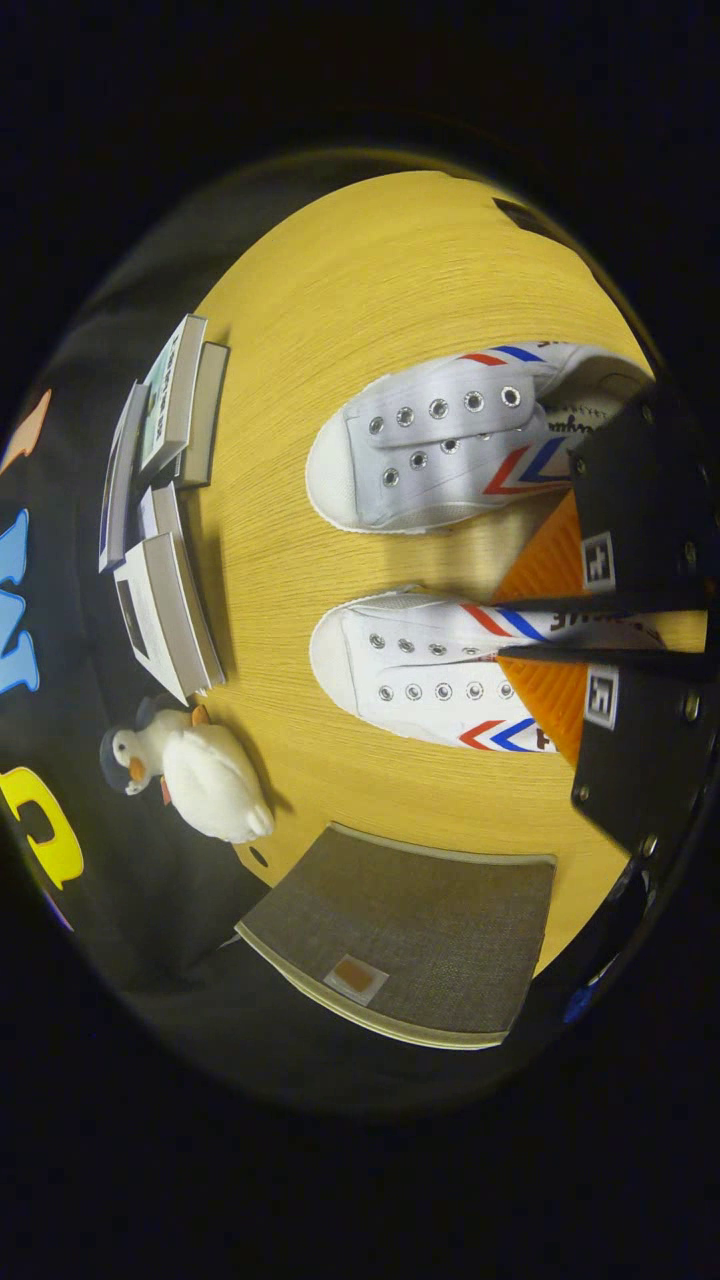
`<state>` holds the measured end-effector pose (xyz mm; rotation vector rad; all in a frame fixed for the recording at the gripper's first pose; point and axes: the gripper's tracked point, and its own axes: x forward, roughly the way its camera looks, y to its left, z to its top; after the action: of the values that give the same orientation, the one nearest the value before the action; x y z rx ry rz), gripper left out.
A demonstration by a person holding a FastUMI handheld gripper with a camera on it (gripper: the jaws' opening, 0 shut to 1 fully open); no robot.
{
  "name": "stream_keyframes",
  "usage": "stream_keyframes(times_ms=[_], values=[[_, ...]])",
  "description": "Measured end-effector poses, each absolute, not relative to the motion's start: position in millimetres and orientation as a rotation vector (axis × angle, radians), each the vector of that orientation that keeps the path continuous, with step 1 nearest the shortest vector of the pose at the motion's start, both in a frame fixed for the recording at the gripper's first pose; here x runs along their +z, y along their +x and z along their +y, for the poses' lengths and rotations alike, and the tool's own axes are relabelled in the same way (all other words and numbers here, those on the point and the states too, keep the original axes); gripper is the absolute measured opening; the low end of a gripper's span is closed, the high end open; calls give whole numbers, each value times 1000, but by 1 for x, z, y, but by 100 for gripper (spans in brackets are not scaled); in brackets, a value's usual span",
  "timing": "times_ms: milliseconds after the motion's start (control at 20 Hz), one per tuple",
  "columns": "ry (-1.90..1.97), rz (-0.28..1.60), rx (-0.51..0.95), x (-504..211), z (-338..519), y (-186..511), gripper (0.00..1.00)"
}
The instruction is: Open the storage box then place both shoes into the box .Put the left shoe in first, then the right shoe, with the right side of both shoes facing outward in a uniform manner.
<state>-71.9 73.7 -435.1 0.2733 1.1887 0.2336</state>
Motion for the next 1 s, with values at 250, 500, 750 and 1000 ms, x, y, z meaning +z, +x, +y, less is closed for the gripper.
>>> stream_keyframes(times_ms=[250, 500, 750, 1000], values=[[320, 1208, 208, -421, 78, -74, 0], [395, 1195, 188, -397, 84, -70, 0], [419, 1143, 213, -354, 99, -55, 0], [437, 1112, 251, -314, 122, -39, 0]])
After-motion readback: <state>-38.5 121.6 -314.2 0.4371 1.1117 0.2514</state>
